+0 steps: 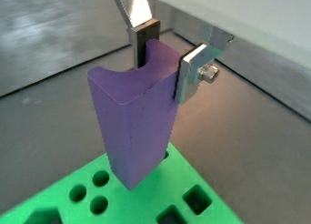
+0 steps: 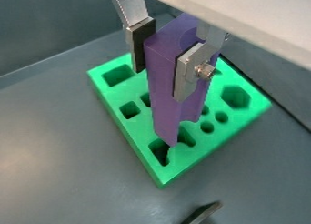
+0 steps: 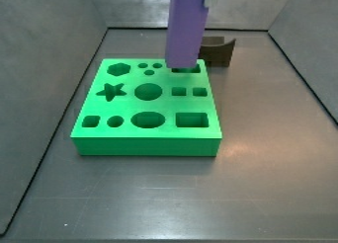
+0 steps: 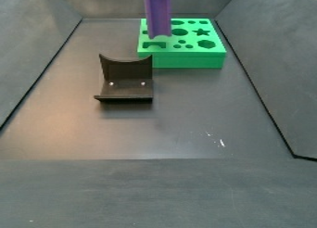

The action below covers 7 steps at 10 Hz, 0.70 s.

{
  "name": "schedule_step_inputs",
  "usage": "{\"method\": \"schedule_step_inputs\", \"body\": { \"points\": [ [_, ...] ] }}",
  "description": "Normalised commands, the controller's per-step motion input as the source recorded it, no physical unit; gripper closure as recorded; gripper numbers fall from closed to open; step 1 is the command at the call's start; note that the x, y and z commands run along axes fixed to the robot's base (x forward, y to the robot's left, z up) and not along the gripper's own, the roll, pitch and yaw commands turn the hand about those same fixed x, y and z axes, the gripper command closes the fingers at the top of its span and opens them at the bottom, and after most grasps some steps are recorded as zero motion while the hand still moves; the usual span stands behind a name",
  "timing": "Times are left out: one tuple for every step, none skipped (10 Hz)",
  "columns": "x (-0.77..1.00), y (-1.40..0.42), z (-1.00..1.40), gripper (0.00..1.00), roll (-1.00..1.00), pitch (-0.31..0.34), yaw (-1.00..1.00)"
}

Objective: Insert the arch object.

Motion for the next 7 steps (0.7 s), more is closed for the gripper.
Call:
{"method": "schedule_step_inputs", "body": {
  "points": [
    [0.21, 0.17, -0.08, 1.0, 0.01, 0.0, -0.83],
    [0.37, 0.19, 0.0, 1.0, 0.0, 0.036, -0.63],
    [0.0, 0.11, -0.09, 1.0, -0.04, 0.0, -0.01],
    [0.0, 0.0, -0.22, 1.0, -0.06, -0.014, -0.04],
    [0.0, 0.01, -0.35, 1.0, -0.26, -0.066, -0.13],
    [0.0, 0.03, -0.32, 1.0, -0.32, -0.056, -0.08],
    [0.09, 0.05, -0.29, 1.0, -0.31, -0.027, -0.08]
  ]
}}
